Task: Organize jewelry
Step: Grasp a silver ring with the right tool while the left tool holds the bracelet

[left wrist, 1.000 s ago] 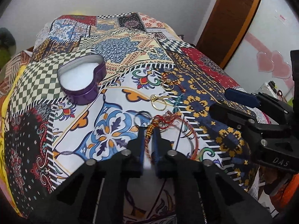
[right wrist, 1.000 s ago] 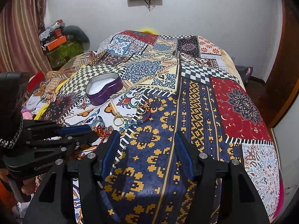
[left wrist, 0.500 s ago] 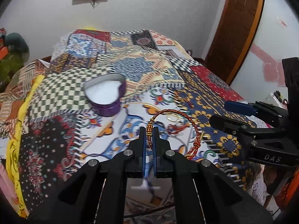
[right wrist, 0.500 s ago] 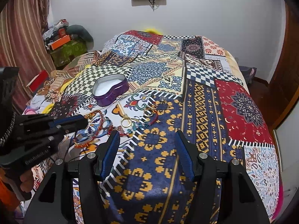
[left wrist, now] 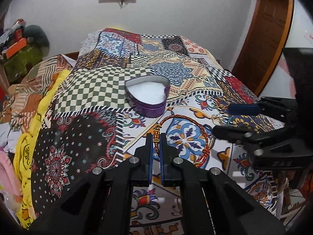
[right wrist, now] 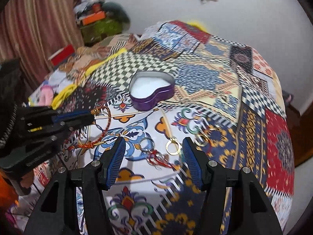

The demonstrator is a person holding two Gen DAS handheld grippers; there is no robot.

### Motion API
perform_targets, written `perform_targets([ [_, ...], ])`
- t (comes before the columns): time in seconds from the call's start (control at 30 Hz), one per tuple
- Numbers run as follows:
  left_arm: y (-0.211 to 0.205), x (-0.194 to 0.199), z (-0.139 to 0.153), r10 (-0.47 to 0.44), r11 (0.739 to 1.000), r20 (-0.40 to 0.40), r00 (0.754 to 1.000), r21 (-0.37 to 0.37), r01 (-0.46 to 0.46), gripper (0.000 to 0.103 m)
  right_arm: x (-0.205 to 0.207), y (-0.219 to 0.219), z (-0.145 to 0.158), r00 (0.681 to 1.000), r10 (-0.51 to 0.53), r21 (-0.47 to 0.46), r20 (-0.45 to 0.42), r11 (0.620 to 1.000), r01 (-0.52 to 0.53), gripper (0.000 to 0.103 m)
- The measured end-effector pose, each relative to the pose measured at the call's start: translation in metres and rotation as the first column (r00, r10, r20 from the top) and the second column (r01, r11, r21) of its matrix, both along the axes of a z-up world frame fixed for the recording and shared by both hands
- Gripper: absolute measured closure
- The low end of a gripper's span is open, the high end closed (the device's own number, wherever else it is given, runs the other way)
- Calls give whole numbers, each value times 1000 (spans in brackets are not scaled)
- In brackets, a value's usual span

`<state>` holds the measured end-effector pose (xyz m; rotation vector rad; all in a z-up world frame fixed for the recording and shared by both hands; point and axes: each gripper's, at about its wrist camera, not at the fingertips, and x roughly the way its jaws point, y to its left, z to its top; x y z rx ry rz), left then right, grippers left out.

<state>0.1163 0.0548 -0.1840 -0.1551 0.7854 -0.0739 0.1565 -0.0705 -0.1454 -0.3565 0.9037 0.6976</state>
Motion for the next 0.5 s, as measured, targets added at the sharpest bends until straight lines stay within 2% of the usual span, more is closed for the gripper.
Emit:
perform_targets([
  [0.13,6,-3,-2,9,1000,0,1000,-3,-9,99,5,9,-11,999,18,-31,-28,999,-19,48],
  [0.23,9,-5,-4,12,1000,-3,1000,-7,-12,99,11,12,-19,997,26,-44,-79,999,-30,67],
  [0.33,11,-5,-7,15,1000,-8,1000,-11,-15,99,13,11,-23,995,19,-50,-97,998,-24,71],
  [0.43,12,-5,-8,17,1000,-11,1000,-20,-17,99,12,13,-25,995,29,-62,-94,997,-35,83],
  [0.5,12,-5,-8,19,1000,-8,1000,-19,-19,99,10,13,-24,996,30,-66,-82,997,-36,83],
])
